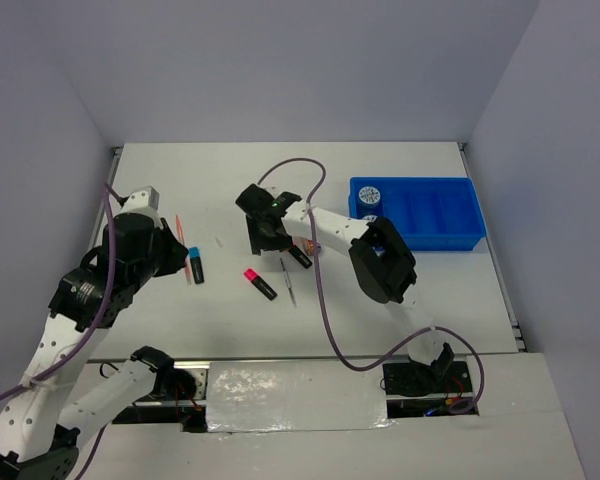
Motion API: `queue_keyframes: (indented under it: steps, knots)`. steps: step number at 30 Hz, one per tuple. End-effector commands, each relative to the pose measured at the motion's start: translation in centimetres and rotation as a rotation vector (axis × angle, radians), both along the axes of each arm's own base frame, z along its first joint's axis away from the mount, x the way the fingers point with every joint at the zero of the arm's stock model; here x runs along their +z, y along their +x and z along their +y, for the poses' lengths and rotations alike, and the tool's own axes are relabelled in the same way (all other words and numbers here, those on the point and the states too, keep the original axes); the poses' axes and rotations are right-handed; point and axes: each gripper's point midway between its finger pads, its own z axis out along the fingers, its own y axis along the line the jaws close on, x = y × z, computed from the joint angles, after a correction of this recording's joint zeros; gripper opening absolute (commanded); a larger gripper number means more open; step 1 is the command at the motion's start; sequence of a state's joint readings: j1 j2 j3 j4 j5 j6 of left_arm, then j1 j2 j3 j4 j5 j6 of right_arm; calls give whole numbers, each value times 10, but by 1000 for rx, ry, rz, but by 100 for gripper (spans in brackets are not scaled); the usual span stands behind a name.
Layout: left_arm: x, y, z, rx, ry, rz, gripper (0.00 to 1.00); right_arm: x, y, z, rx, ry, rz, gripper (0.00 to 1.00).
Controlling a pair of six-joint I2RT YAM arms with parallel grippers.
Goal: Sort the stationery into containers
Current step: Close the pen cap on the pen.
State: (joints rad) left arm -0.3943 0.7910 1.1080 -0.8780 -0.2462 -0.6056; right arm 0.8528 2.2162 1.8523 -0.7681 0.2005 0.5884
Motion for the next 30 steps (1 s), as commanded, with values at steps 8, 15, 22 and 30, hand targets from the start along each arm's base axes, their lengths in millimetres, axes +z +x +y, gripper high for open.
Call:
queue_keyframes:
  steps: [8,15,22,30]
  knots:
    - [-4,-10,1,-11,-9,10,0,-6,10,5,21,32,15,62]
    - [-6,-12,1,-23,3,21,0,-25,12,7,23,-3,44,57]
    - [-6,-13,-3,-42,-11,17,0,-46,12,1,1,-51,77,36]
    - [-11,-13,0,-37,4,24,0,-35,8,-11,-32,-74,56,44]
